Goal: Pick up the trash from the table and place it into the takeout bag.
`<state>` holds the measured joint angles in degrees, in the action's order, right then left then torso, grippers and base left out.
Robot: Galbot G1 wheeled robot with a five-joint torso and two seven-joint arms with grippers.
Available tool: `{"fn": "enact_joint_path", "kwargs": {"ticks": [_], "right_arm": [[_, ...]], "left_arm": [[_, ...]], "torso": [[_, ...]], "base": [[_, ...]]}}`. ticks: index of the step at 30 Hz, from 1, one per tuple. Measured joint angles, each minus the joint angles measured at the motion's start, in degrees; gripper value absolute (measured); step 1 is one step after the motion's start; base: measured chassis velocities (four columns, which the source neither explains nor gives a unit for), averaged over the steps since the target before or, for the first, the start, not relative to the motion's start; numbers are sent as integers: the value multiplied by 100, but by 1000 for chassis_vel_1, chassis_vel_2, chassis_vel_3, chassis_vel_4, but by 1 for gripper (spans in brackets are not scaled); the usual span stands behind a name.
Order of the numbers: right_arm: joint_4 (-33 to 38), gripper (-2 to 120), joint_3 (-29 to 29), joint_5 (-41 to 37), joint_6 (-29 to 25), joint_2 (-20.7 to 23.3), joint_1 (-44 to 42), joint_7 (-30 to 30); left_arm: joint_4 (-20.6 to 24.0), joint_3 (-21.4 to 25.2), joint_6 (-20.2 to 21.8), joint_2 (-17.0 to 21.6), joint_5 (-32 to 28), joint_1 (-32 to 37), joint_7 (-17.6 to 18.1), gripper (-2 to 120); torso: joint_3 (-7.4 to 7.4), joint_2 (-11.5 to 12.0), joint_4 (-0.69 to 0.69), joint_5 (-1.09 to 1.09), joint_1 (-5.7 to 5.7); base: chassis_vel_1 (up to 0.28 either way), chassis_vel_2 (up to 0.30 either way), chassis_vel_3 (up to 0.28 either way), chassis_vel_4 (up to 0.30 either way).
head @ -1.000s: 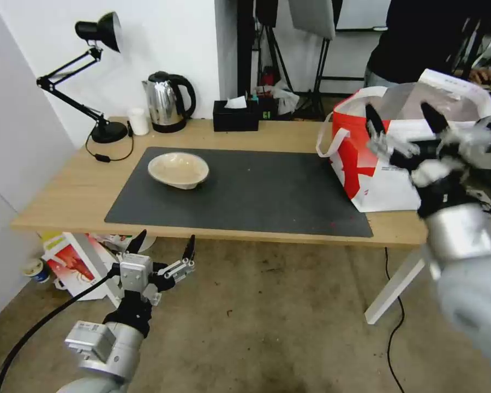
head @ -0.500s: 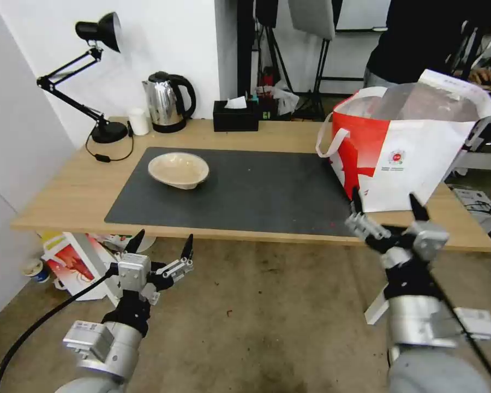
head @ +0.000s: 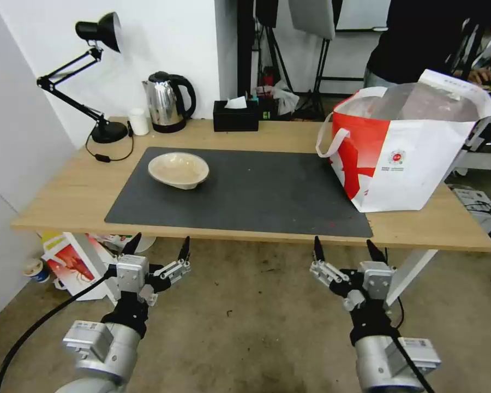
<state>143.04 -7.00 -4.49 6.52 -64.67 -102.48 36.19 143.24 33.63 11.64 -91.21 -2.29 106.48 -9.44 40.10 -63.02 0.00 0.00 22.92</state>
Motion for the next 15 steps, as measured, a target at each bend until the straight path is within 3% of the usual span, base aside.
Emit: {"fn": "enact_joint_path", "kwargs": {"ticks": [15], "right_arm": [[-199, 100, 222, 154, 3, -84, -168, 450]], "left_arm": [[0, 10, -11, -2, 14, 68, 10, 99]], "torso": [[0, 0, 0, 0, 0]], "base": [[0, 0, 0, 0]]}}
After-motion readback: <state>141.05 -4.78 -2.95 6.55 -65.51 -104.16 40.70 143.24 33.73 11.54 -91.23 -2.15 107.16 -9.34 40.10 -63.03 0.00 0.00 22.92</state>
